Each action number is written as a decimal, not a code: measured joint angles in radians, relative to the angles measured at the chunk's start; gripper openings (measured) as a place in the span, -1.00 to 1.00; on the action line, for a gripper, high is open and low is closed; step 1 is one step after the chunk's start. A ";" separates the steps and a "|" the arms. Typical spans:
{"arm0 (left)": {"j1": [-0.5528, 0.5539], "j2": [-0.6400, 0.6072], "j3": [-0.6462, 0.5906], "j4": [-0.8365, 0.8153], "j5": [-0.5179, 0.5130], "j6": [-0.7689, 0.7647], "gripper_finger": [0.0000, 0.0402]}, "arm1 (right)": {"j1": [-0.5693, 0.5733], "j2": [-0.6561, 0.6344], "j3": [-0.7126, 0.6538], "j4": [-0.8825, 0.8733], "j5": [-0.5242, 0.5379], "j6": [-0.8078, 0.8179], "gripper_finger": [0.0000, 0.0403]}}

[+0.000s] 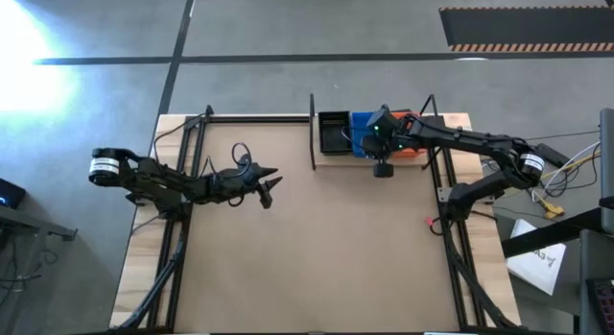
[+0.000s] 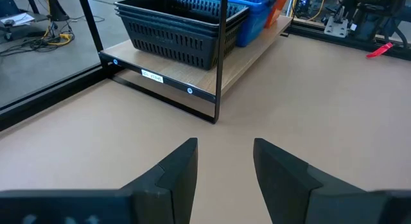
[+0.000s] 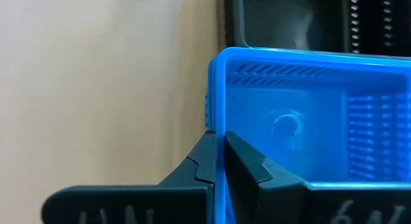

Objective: Stack baskets on shelf by color
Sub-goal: Adjust the bins on the shelf

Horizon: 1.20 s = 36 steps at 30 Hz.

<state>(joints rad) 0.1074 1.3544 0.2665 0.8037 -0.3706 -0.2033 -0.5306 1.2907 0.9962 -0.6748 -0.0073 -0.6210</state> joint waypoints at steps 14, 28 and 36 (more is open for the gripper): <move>0.000 0.000 0.000 0.000 0.000 0.000 -0.32 | 0.000 -0.003 0.000 -0.001 0.090 -0.002 -0.54; 0.000 0.000 0.000 0.000 0.000 0.001 -0.32 | -0.018 -0.146 0.005 -0.048 0.288 0.239 -0.39; 0.000 0.000 0.000 0.000 0.000 0.002 -0.32 | -0.153 -0.125 0.005 -0.141 0.419 0.459 -0.69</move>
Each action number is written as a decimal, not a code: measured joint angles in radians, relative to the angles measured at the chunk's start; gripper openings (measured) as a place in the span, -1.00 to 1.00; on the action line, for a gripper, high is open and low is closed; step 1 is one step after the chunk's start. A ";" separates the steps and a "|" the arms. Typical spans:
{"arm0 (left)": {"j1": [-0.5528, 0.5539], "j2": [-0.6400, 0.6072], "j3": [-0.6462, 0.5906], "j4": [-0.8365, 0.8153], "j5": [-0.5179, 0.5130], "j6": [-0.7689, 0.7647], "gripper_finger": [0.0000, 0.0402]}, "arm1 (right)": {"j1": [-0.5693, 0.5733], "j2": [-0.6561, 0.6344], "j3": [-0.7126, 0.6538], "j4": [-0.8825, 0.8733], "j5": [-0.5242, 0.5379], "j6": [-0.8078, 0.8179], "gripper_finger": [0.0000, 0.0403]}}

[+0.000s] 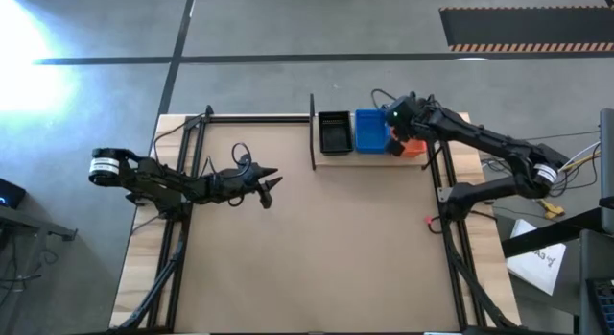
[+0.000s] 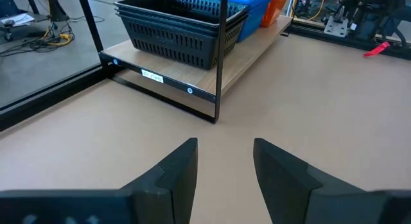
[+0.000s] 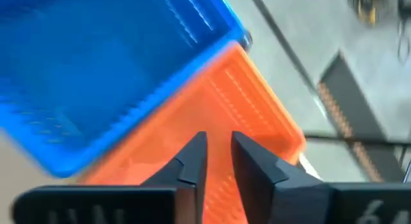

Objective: Stack baskets on shelf by color
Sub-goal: Adjust the bins on the shelf

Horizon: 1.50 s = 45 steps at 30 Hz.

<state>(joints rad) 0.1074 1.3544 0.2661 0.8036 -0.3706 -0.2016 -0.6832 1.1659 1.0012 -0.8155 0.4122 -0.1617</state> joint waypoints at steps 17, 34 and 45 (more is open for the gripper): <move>-0.003 0.000 -0.004 -0.001 0.000 0.000 -0.32 | -0.062 0.046 0.000 -0.105 -0.184 0.065 -0.96; -0.004 0.000 -0.004 -0.001 0.000 -0.001 -0.32 | -0.062 0.046 -0.001 -0.289 -0.210 0.144 -0.96; -0.005 0.000 -0.004 -0.001 0.000 -0.002 -0.32 | -0.062 0.046 -0.001 -0.318 -0.202 0.215 -0.96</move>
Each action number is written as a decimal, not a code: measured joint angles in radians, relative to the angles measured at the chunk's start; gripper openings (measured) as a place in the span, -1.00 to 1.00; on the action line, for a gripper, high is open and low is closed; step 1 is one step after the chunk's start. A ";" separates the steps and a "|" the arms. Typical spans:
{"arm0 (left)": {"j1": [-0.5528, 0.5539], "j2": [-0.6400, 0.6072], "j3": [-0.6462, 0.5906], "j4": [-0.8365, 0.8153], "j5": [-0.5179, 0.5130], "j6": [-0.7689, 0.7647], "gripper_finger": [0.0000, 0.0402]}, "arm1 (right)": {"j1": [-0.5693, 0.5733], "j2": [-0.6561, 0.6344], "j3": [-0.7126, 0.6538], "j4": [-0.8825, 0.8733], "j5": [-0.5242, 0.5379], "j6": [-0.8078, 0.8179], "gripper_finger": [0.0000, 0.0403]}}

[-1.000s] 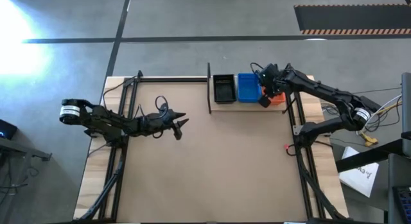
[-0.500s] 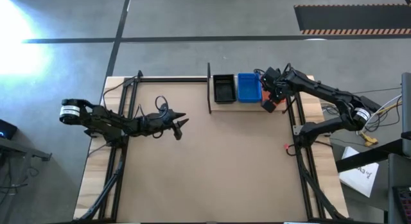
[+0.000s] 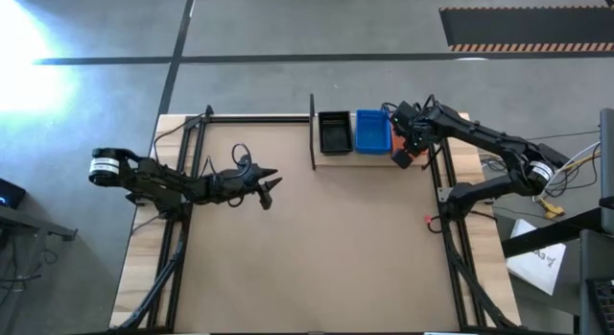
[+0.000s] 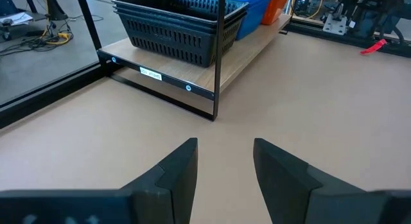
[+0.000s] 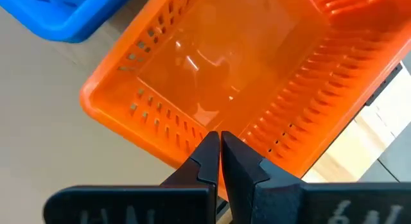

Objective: Stack baskets on shelf by color
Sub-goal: Adjust the bins on the shelf

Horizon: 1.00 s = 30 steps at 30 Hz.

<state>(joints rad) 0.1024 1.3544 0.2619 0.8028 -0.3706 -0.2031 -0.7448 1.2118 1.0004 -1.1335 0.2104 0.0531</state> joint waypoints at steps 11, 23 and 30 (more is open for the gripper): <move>0.000 0.000 0.000 0.000 0.000 0.000 -0.32 | 0.002 -0.050 0.008 0.282 0.000 -0.048 -0.96; 0.000 0.000 0.000 0.001 0.000 0.000 -0.32 | 0.041 0.066 0.002 0.616 -0.236 -0.041 -0.96; 0.000 0.000 0.000 0.001 0.000 0.000 -0.32 | 0.040 0.192 0.014 0.738 -0.148 0.041 -0.96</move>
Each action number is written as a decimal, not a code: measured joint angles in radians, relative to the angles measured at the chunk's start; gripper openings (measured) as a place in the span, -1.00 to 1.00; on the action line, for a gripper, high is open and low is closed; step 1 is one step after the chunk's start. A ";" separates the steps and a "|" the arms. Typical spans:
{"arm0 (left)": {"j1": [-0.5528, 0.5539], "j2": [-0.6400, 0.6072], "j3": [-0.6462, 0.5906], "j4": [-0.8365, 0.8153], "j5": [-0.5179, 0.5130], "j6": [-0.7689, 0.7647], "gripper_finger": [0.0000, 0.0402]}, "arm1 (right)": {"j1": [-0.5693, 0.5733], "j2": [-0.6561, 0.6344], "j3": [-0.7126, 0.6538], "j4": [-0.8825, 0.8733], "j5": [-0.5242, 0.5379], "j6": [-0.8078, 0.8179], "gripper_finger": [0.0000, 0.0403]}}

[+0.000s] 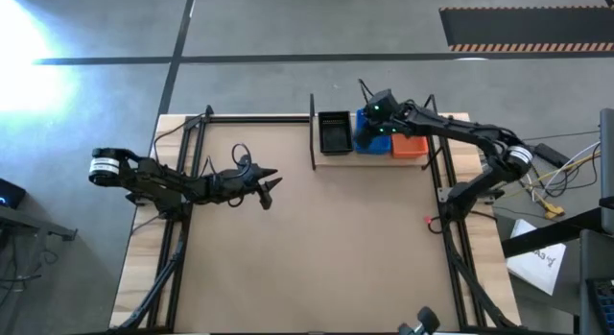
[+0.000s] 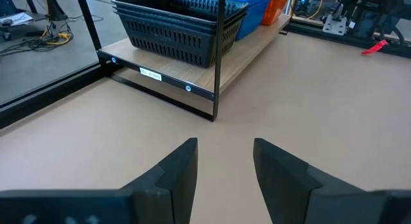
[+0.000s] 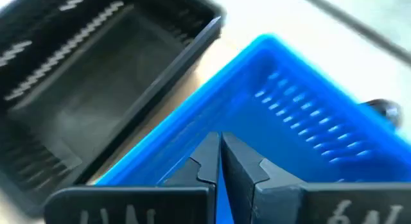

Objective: Stack baskets on shelf by color
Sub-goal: Adjust the bins on the shelf, then return to Home Position

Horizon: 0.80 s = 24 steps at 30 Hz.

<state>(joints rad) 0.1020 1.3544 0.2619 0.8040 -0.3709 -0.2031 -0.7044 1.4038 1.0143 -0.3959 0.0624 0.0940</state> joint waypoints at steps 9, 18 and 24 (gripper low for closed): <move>0.000 0.000 0.000 0.000 0.000 0.000 -0.32 | 0.007 0.104 0.066 0.044 0.067 -0.019 -0.96; 0.000 0.000 0.000 0.000 0.000 0.000 -0.32 | 0.013 0.090 0.116 0.032 0.069 -0.040 -0.96; 0.000 0.000 0.000 0.000 0.000 0.000 -0.32 | 0.019 -0.011 0.112 -0.071 0.071 -0.080 -0.96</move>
<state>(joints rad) 0.1024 1.3544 0.2615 0.8036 -0.3710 -0.2028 -0.6852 1.3933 1.1258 -0.4668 0.1338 0.0141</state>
